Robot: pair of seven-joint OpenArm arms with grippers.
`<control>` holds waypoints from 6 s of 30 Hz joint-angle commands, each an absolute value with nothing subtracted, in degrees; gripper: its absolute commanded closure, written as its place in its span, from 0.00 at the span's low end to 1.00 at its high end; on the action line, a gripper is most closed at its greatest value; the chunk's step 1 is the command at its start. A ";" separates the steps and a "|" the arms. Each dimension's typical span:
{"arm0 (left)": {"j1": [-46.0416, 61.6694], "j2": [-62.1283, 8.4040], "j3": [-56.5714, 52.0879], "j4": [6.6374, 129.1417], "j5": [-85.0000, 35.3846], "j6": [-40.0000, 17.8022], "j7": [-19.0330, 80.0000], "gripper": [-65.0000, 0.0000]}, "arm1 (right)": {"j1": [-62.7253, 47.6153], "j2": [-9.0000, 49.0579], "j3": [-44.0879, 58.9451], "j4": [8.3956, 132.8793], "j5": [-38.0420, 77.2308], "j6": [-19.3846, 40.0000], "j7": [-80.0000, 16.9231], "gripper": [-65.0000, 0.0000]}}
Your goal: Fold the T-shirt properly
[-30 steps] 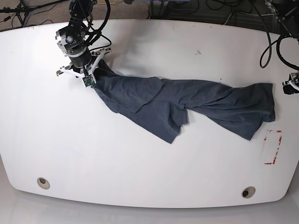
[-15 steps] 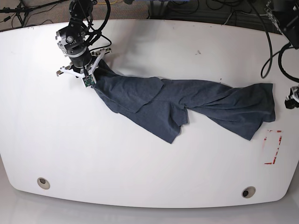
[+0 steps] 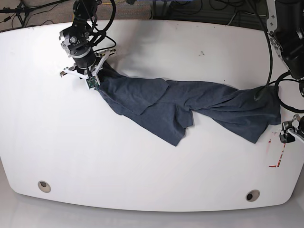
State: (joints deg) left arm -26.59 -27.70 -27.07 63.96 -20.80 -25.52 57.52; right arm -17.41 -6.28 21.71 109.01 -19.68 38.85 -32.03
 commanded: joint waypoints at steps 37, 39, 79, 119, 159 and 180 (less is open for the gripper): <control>-35.82 -25.63 -9.19 30.55 -14.37 -26.86 38.02 0.32 | -16.75 -6.02 21.67 110.11 -14.99 38.29 -30.90 1.00; -33.63 -25.80 -9.27 30.64 -14.37 -28.97 38.55 0.32 | -16.66 -6.02 21.67 110.11 -14.99 38.29 -30.90 1.00; -15.34 -25.36 -22.55 61.14 -14.11 -32.40 51.65 0.32 | -15.87 -5.93 21.67 110.20 -15.08 38.46 -30.99 1.00; -18.15 -23.25 -26.07 67.82 -14.02 -32.57 55.34 0.32 | -14.99 -6.02 21.58 109.85 -14.99 38.46 -30.99 1.00; -20.09 -28.18 -19.47 54.81 -14.20 -32.57 47.08 0.32 | -13.67 -6.02 21.23 109.67 -14.90 38.64 -31.08 1.00; -20.26 -23.25 -18.15 54.02 -14.55 -32.84 48.22 0.32 | -13.41 -5.76 20.00 108.88 -14.99 38.55 -31.08 1.00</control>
